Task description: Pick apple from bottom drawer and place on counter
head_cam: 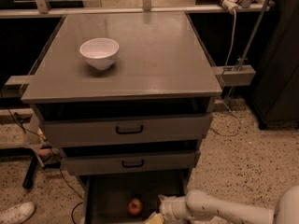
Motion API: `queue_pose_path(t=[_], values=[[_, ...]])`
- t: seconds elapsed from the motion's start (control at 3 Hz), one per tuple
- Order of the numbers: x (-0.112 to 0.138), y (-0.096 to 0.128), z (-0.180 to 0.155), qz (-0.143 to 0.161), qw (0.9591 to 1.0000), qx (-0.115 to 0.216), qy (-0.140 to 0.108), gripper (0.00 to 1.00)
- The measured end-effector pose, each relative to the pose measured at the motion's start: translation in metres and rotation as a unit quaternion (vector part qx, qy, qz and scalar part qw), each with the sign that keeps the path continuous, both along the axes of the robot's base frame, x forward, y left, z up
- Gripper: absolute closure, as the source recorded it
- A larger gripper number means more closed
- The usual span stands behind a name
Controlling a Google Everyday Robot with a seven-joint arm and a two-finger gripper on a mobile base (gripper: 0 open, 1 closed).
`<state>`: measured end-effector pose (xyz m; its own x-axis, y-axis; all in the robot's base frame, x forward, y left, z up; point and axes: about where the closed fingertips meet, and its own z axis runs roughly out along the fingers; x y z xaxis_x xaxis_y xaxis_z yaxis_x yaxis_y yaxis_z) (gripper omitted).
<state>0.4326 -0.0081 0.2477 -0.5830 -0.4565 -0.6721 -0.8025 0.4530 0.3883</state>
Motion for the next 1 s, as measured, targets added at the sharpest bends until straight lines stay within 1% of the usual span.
queue_pose_path(t=[0.33, 0.67, 1.0], values=[[0.025, 0.024, -0.009, -0.012, 0.9986, 0.007, -0.051, 0.0], [0.05, 0.044, -0.01, -0.015, 0.995, 0.009, -0.098, 0.0], [0.049, 0.044, -0.011, -0.015, 0.9951, 0.008, -0.098, 0.0]])
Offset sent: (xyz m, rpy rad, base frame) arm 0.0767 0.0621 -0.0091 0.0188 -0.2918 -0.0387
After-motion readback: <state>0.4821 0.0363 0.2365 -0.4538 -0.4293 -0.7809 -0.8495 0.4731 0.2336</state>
